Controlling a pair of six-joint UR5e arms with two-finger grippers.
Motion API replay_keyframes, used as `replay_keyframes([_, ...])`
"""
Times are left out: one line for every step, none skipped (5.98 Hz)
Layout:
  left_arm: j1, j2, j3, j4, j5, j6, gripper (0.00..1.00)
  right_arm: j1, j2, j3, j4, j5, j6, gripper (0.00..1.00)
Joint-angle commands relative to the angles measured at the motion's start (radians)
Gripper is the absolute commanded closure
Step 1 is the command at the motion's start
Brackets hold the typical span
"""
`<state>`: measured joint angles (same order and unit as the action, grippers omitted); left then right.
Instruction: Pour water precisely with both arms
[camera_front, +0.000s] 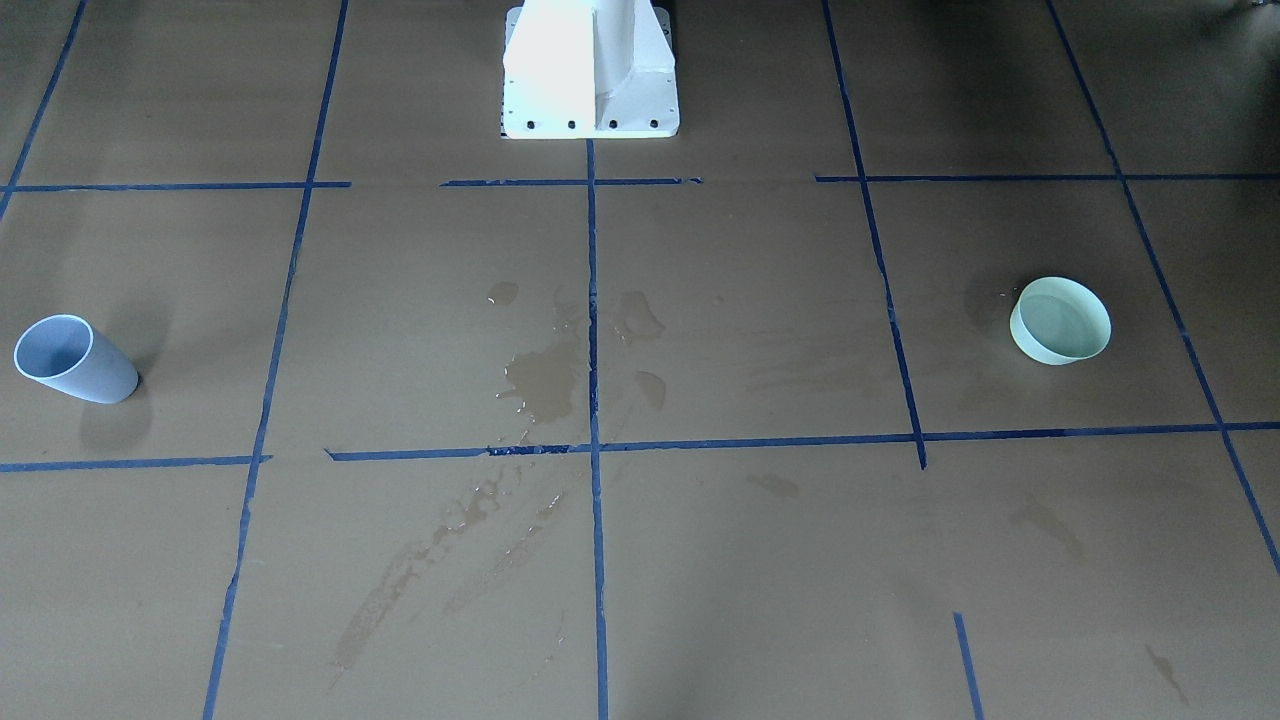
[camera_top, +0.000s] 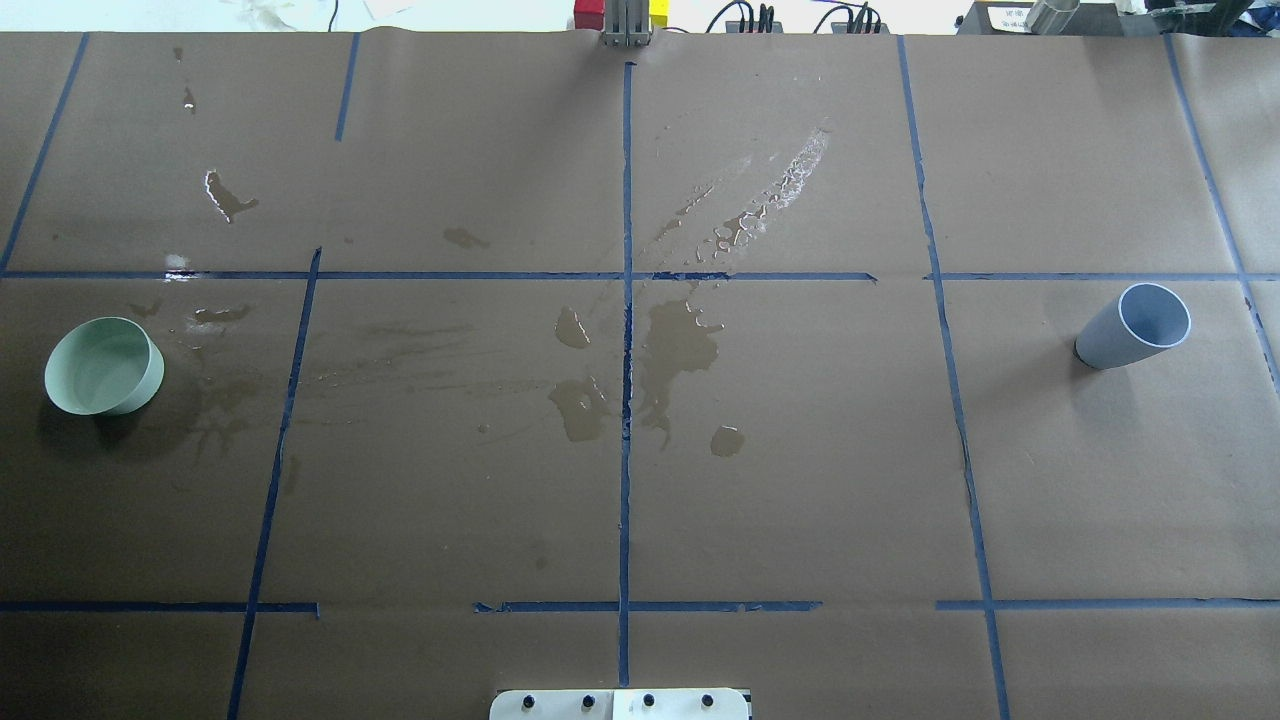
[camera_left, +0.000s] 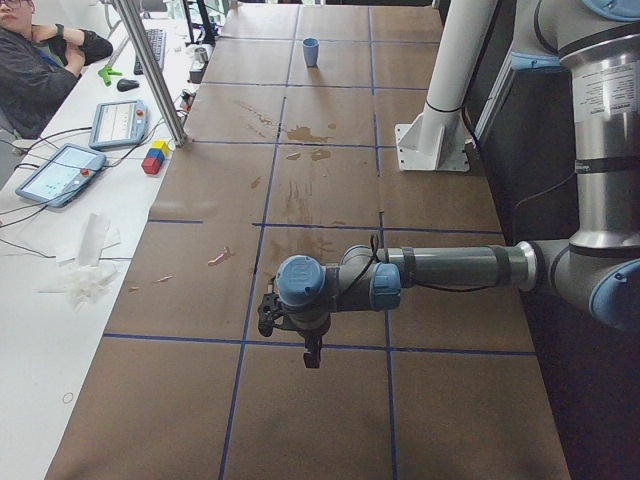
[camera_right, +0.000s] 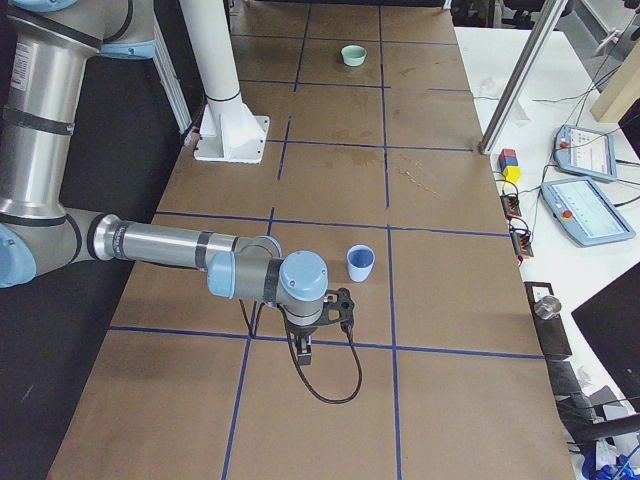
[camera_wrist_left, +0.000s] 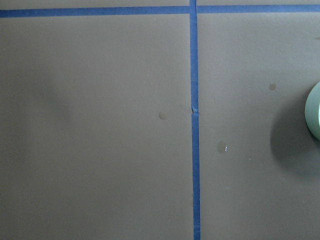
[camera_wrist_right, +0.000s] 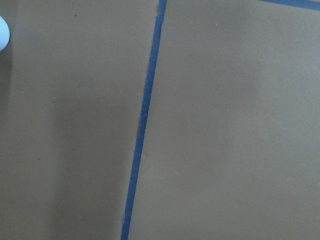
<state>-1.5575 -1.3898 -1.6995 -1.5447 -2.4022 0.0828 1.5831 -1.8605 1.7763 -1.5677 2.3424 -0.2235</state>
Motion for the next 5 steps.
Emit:
replay_keyframes([0.002,0.000,-0.003,-0.002,0.000,0.000,0.00,0.000,0.000,0.000,0.002,0.000,-0.001,0.00])
replay_keyframes([0.004,0.002,-0.024,0.000,-0.006,0.002,0.00,0.000,0.000,0.002,0.002,0.000,0.001,0.00])
replay_keyframes([0.034,-0.003,-0.031,-0.002,-0.005,-0.001,0.00,0.000,0.000,0.003,0.002,0.003,0.001,0.00])
replay_keyframes([0.039,-0.014,-0.040,-0.002,-0.006,-0.012,0.00,0.000,0.000,0.006,0.003,0.012,0.001,0.00])
replay_keyframes([0.039,-0.099,-0.039,0.000,-0.003,-0.014,0.00,0.000,0.001,0.006,0.003,0.011,0.001,0.00])
